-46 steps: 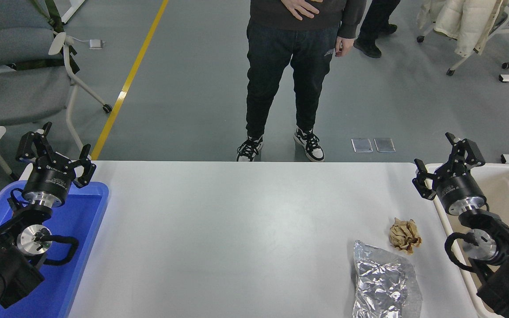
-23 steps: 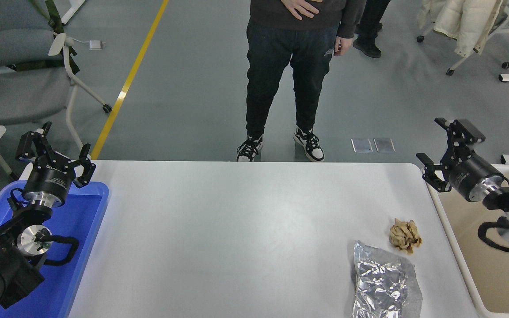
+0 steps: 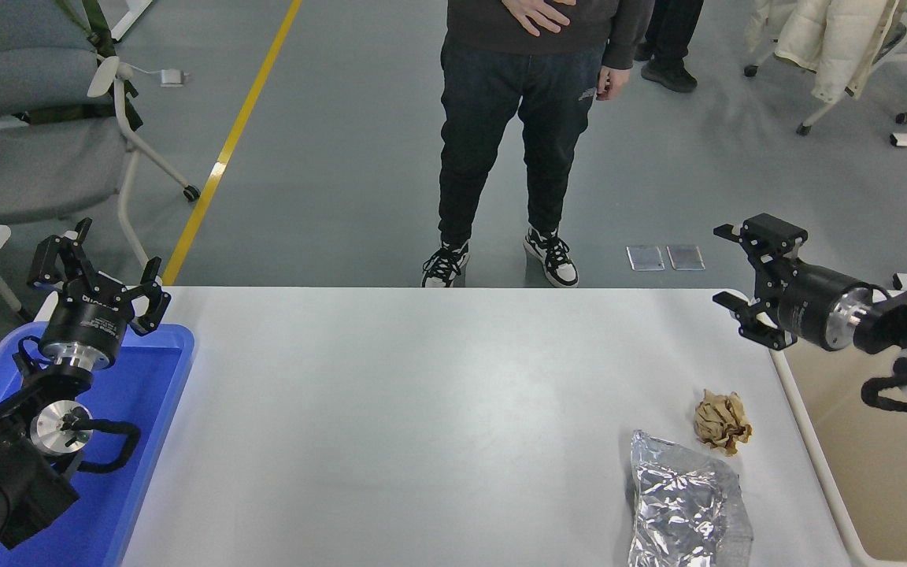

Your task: Clean the table surface

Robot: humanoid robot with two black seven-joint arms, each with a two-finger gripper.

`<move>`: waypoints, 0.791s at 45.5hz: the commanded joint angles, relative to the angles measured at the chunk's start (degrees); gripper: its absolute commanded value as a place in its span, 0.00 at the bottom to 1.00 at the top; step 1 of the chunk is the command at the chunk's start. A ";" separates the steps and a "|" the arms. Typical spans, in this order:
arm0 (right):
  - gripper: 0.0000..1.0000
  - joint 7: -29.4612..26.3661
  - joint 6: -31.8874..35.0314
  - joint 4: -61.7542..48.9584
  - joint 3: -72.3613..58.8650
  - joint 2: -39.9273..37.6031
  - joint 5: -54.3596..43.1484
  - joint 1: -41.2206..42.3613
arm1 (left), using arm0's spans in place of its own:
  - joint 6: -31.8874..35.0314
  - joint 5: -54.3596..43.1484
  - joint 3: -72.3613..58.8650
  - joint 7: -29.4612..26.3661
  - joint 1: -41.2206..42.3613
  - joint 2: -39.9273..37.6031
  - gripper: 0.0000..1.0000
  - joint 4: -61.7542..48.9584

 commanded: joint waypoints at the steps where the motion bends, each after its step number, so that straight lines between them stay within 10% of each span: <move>1: 0.99 -3.00 0.11 7.01 -11.56 -3.95 -15.51 4.15 | -0.01 0.00 0.00 0.00 0.00 0.00 1.00 -0.05; 36: 0.99 -2.13 -2.97 3.68 -29.85 -3.68 -44.80 7.14 | -0.01 0.00 0.00 0.00 0.00 0.00 1.00 -0.05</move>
